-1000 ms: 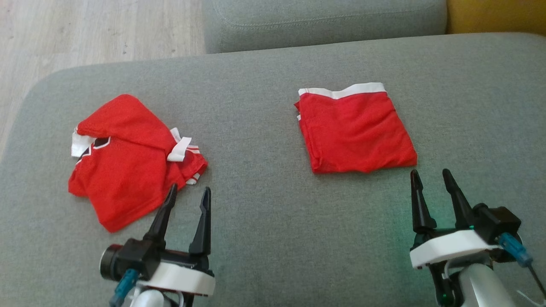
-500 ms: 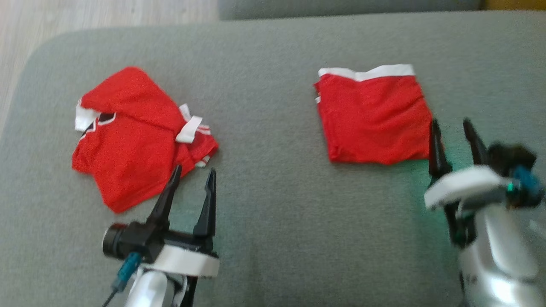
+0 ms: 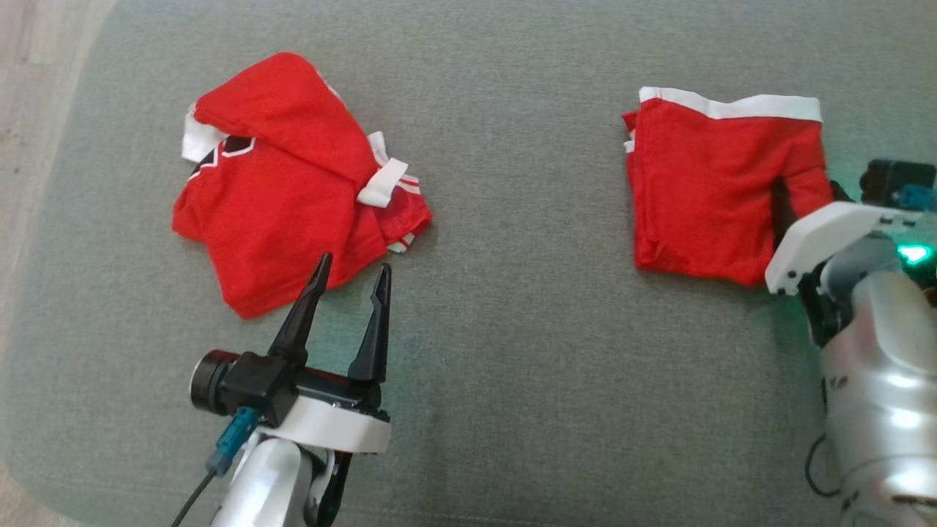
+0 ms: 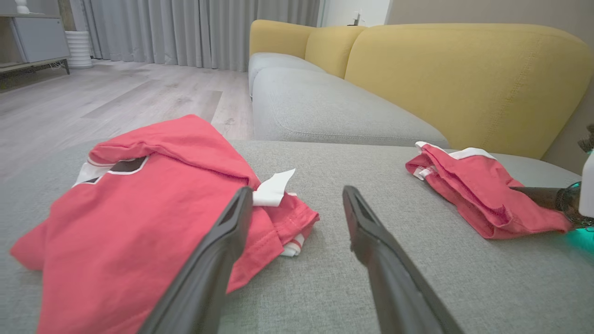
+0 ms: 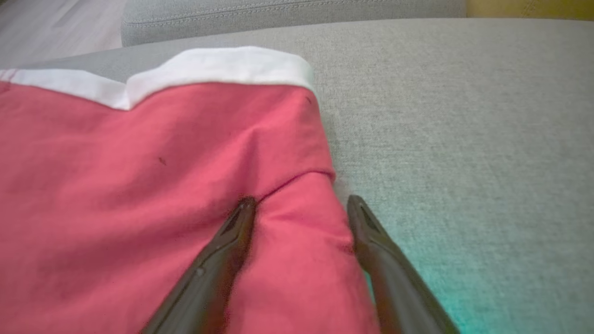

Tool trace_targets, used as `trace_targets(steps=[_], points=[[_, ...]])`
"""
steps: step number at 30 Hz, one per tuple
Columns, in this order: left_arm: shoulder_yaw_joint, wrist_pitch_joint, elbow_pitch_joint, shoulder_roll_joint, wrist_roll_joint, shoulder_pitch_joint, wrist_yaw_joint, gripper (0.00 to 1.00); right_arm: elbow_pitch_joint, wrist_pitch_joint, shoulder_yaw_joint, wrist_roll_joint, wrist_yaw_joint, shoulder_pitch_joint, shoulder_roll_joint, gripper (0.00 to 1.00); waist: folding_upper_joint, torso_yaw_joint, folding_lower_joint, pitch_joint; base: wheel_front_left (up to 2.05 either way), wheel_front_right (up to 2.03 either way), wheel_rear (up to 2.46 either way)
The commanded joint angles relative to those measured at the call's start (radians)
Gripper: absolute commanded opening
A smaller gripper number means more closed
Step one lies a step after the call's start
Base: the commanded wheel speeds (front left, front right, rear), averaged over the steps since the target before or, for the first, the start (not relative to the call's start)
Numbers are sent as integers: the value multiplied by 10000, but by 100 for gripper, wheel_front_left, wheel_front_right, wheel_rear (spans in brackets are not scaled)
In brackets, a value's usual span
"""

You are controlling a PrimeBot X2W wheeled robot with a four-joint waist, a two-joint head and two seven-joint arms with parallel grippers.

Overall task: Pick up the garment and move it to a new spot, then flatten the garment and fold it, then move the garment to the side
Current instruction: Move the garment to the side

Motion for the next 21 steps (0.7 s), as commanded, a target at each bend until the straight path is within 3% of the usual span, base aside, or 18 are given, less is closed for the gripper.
trace_targets(steps=[1,2,3,4,9,14,21], points=[[273,-95,-287,37,-23,-319,25,100,213,250,198,-16,-9,-245,1,100,0,48,-1,-34,0,0,0],[279,-95,-270,37,-24,-313,32,100,451,318,237,10,-9,-312,6,73,0,56,-1,-72,0,0,0],[294,-95,-256,37,-24,-305,41,100,638,316,338,-12,-9,-365,-18,11,0,52,-1,-116,0,0,0],[316,-95,-246,37,-24,-293,53,100,795,262,477,-28,-9,-406,-44,0,0,33,-1,-167,0,0,0],[457,-95,-228,37,-7,-143,103,100,1255,-283,1444,-92,-9,-553,-310,0,0,-238,-1,-519,0,0,0],[591,-95,-262,37,5,44,117,100,1382,-874,2721,-122,-9,-643,-985,0,0,-620,-1,-883,0,0,0],[759,-95,-562,37,42,123,131,100,1198,-1389,4251,-149,-9,-698,-3162,0,0,-988,-1,-725,0,0,0]])
